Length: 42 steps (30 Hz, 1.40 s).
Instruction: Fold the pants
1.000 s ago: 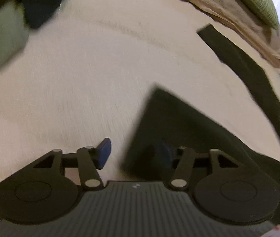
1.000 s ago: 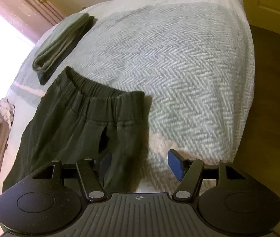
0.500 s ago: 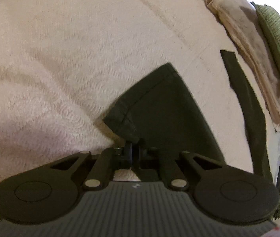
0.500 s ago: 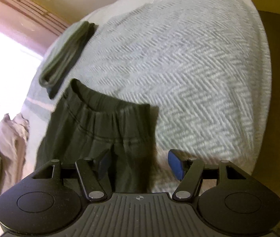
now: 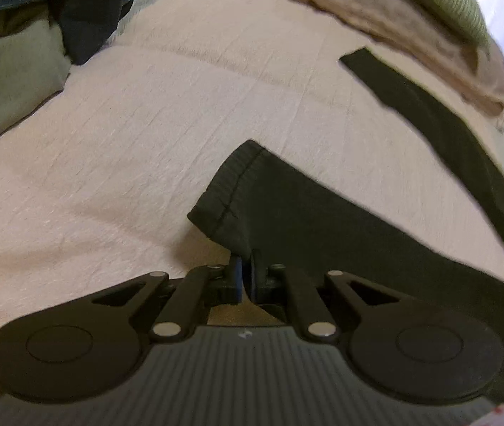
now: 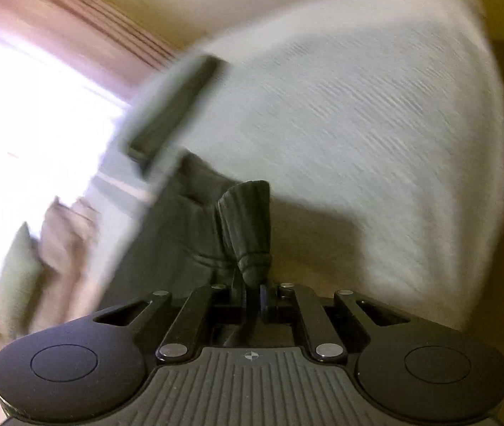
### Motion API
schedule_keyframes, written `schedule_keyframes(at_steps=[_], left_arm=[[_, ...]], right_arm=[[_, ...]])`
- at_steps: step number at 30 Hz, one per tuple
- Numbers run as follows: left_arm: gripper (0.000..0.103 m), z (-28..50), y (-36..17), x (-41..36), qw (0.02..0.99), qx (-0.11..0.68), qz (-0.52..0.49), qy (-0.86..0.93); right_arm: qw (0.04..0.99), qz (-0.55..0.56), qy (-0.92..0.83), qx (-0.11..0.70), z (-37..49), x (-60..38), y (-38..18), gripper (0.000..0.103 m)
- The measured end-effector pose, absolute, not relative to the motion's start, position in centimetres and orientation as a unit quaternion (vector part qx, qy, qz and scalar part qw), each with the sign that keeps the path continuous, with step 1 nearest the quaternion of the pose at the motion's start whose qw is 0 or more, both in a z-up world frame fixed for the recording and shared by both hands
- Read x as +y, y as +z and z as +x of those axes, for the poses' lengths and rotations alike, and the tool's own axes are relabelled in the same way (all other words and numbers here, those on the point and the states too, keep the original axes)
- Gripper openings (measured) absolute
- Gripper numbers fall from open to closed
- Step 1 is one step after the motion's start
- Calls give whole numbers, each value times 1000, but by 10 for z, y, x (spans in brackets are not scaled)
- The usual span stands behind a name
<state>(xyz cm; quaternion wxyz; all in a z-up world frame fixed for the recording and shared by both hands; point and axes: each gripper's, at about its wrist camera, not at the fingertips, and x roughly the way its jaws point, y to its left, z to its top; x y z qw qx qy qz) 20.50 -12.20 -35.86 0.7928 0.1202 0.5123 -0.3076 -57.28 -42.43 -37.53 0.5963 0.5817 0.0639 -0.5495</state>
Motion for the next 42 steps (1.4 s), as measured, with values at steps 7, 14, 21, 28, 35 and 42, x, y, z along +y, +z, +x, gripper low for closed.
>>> schedule_keyframes(at_steps=[7,14,21,28,35,42], left_arm=[[14,189,-385,-128,788,499,220,-286],[28,198,-365,-117,820,478,236,-208],[37,150,-394,-171,788,458,285,-296],[49,155,-385,-139,792,480,295,-235],[55,125,-329,-132,773,505,303,-236],[64,83,-275,-154,744,477,317,-345]], right_arm=[[531,610,-572,135,-563,-433,-397,34],[576,322,-693,291,-495,-442,-321,45],[680,260,-538,426,-410,-455,-380,47],[646,389,-519,403,-475,-464,-374,37],[622,413,-505,434,-455,-444,-336,38],[664,407,-451,436,-398,-370,-289,38]])
